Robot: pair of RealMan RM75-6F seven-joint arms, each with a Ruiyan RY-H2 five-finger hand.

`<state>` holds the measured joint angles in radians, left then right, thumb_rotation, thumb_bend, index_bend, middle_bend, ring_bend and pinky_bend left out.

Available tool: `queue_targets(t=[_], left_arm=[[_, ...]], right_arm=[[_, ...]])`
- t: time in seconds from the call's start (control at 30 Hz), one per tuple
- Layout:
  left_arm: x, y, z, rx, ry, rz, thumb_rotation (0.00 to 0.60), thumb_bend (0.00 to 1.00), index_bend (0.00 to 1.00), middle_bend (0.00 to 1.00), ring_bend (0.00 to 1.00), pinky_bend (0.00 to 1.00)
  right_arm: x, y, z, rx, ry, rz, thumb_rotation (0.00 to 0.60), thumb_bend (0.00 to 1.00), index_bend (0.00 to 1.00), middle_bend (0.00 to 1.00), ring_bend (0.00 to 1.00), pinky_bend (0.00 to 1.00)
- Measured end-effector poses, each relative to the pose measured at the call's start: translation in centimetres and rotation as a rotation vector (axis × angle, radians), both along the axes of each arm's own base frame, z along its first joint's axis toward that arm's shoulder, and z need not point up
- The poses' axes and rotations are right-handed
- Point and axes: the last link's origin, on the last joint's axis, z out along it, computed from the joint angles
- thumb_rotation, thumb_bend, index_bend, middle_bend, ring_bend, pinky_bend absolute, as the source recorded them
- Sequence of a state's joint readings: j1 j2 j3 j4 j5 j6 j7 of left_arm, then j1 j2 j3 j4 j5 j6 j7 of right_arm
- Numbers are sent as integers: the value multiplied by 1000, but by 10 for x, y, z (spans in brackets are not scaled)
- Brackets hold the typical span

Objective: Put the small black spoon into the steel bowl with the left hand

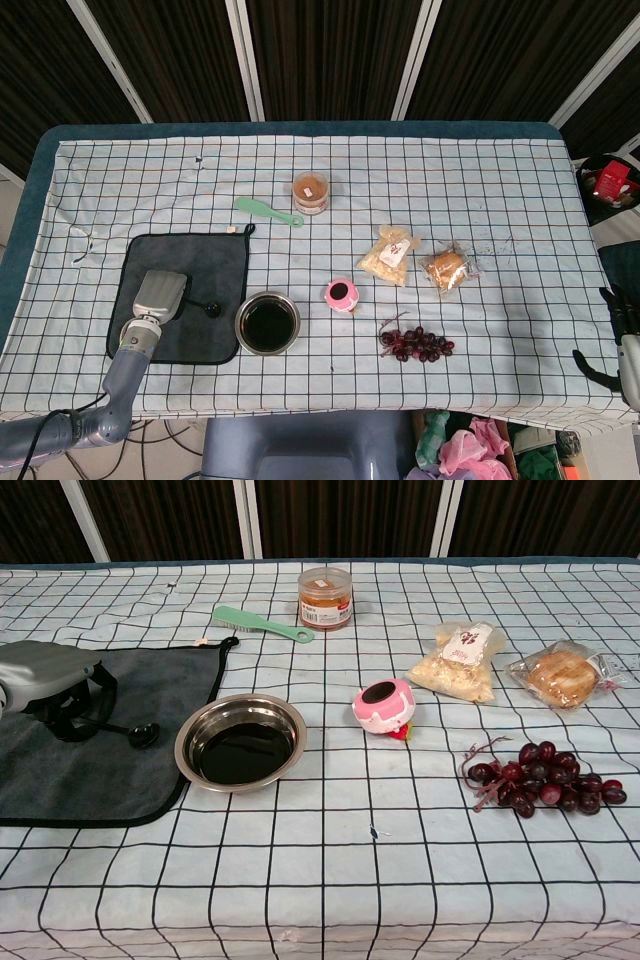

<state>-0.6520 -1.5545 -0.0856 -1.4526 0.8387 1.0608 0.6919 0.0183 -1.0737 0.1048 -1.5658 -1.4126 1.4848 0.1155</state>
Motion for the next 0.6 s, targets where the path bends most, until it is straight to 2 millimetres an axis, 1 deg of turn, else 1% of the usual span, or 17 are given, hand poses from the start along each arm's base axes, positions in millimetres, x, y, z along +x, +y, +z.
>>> queue_targets(t=[0.27, 0.6], left_arm=[[1, 0, 0, -3, 3, -3, 600, 439, 587, 889, 868, 756], [3, 0, 1, 11, -2, -7, 600, 449, 619, 889, 868, 756]], right_arm=[[0, 0, 0, -1, -1, 0, 600, 226, 2, 11, 99, 216], [0, 0, 1, -2, -1, 1, 600, 226, 2, 11, 99, 216]])
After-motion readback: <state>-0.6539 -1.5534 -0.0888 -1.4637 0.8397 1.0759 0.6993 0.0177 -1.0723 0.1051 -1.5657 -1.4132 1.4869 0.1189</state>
